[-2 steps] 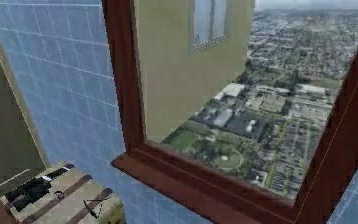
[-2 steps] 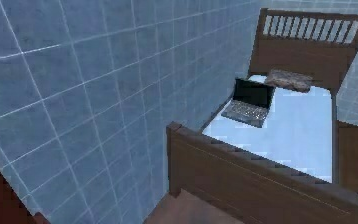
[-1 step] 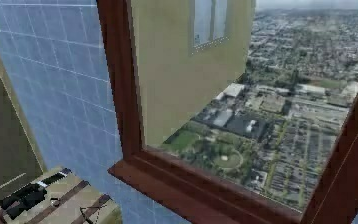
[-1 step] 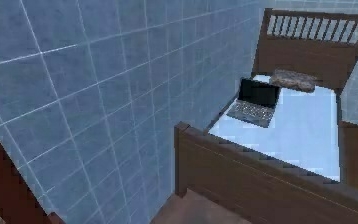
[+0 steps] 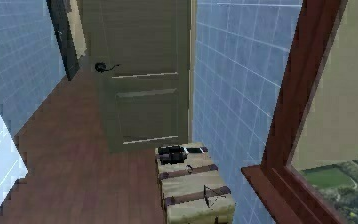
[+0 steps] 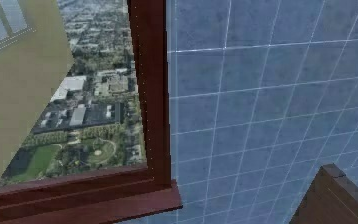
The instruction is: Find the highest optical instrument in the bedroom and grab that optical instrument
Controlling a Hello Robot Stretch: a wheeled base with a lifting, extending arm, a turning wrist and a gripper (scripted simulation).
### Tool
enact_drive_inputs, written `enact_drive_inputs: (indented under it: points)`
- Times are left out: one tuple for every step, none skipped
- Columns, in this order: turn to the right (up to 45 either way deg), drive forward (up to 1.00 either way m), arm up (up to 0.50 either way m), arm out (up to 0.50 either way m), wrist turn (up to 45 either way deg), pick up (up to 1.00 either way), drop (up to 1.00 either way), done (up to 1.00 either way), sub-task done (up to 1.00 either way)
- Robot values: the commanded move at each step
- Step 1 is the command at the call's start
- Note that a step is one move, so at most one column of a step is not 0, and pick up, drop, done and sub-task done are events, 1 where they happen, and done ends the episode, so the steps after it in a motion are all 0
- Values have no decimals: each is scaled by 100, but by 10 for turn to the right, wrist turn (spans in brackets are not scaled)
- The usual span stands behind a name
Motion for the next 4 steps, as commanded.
enact_drive_inputs:
  points:
    - [-120,0,0,0,0,0,0,0,0]
    - [0,45,0,0,0,0,0,0,0]
    - [-450,0,0,0,0,0,0,0,0]
    - [-330,0,0,0,0,0,0,0,0]
